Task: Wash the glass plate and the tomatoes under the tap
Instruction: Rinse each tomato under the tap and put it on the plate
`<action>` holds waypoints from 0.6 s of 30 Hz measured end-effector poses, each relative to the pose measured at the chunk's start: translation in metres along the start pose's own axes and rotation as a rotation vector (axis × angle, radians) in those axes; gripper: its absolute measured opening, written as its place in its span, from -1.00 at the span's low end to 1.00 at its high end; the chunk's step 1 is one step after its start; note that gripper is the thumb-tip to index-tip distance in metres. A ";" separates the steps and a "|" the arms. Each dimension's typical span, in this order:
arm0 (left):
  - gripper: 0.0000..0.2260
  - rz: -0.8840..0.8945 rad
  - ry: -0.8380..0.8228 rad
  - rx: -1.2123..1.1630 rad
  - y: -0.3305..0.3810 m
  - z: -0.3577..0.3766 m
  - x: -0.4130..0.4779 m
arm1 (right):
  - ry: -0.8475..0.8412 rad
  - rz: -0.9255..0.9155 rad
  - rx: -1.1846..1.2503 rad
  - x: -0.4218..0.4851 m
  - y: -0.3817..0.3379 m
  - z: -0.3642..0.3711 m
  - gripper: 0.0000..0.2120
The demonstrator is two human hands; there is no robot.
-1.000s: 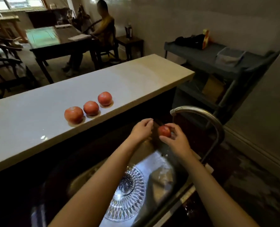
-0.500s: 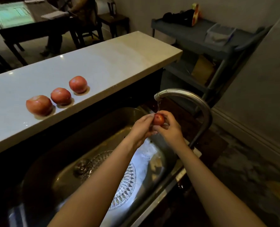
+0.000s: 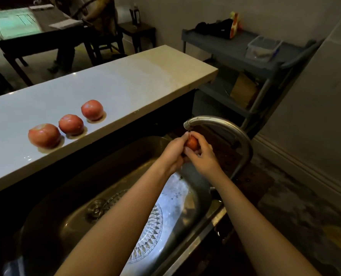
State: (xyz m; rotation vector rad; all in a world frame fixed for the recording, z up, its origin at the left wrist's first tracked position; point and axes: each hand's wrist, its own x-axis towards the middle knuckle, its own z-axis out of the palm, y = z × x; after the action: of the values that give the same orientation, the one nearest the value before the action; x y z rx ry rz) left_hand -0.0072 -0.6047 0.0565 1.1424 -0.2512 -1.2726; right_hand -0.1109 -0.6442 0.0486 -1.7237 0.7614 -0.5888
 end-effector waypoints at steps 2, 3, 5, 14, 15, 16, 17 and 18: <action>-0.79 -0.020 -0.040 -0.150 0.005 -0.001 -0.003 | -0.065 0.084 0.201 0.001 -0.008 -0.002 -0.64; -0.78 -0.034 -0.047 -0.177 0.007 0.000 -0.004 | -0.054 0.110 0.254 0.002 -0.009 -0.003 -0.66; -0.72 -0.074 -0.024 -0.110 0.007 0.003 -0.005 | -0.020 0.155 0.239 0.006 -0.015 0.000 -0.71; -0.71 0.051 0.098 0.155 0.011 0.014 0.001 | 0.087 0.166 0.031 0.022 -0.010 0.019 -0.87; -0.72 0.044 0.092 0.142 0.009 0.016 0.000 | 0.097 0.174 0.027 0.023 -0.012 0.017 -0.86; -0.74 0.037 0.086 0.121 0.007 0.018 -0.001 | 0.114 0.198 0.032 0.026 -0.015 0.013 -0.83; -0.77 0.031 0.081 0.089 0.005 0.020 -0.001 | 0.130 0.233 0.046 0.031 -0.018 0.010 -0.79; -0.79 0.025 0.082 0.052 0.003 0.022 -0.002 | 0.142 0.262 0.063 0.036 -0.020 0.007 -0.75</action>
State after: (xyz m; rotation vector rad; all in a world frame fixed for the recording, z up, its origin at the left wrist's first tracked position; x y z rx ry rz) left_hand -0.0217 -0.6152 0.0695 1.2292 -0.2383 -1.2002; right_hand -0.0777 -0.6631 0.0659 -1.5051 1.0395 -0.5510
